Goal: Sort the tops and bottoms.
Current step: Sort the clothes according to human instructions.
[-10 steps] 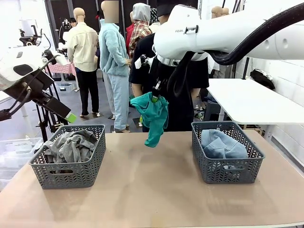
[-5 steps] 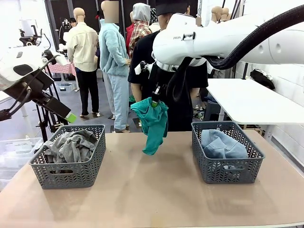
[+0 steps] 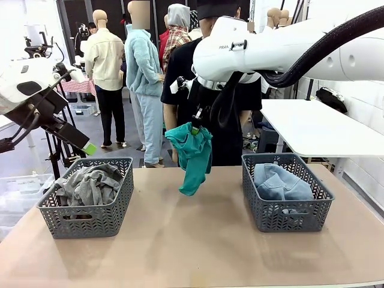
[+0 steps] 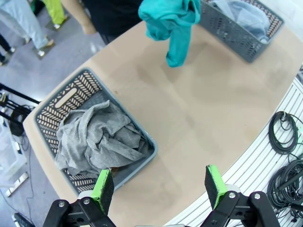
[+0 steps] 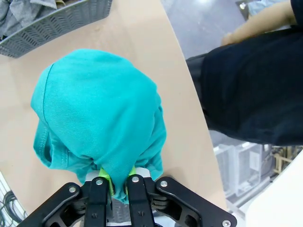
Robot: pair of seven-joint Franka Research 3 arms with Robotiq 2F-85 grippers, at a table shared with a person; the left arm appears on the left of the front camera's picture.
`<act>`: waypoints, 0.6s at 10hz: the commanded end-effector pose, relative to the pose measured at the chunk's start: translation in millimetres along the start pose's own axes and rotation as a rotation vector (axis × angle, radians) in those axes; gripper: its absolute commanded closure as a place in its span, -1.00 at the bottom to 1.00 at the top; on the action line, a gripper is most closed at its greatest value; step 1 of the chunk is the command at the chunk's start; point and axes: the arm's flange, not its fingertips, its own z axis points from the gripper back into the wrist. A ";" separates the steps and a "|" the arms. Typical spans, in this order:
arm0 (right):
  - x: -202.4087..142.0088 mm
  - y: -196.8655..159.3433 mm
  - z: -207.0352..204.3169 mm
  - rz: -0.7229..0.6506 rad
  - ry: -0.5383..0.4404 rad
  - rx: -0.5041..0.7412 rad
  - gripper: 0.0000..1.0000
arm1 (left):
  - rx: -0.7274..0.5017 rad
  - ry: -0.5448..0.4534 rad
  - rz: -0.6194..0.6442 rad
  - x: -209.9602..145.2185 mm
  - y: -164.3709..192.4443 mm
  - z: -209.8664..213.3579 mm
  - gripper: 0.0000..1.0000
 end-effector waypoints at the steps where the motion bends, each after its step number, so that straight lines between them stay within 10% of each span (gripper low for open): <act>1: -0.4 0.7 3.4 -0.001 -0.003 -0.002 1.00 | -0.010 -0.006 0.003 -0.5 1.4 0.5 -1.00; 6: -0.4 0.7 3.4 -0.001 -0.003 -0.002 1.00 | -0.010 -0.006 0.003 -0.5 1.4 0.5 -1.00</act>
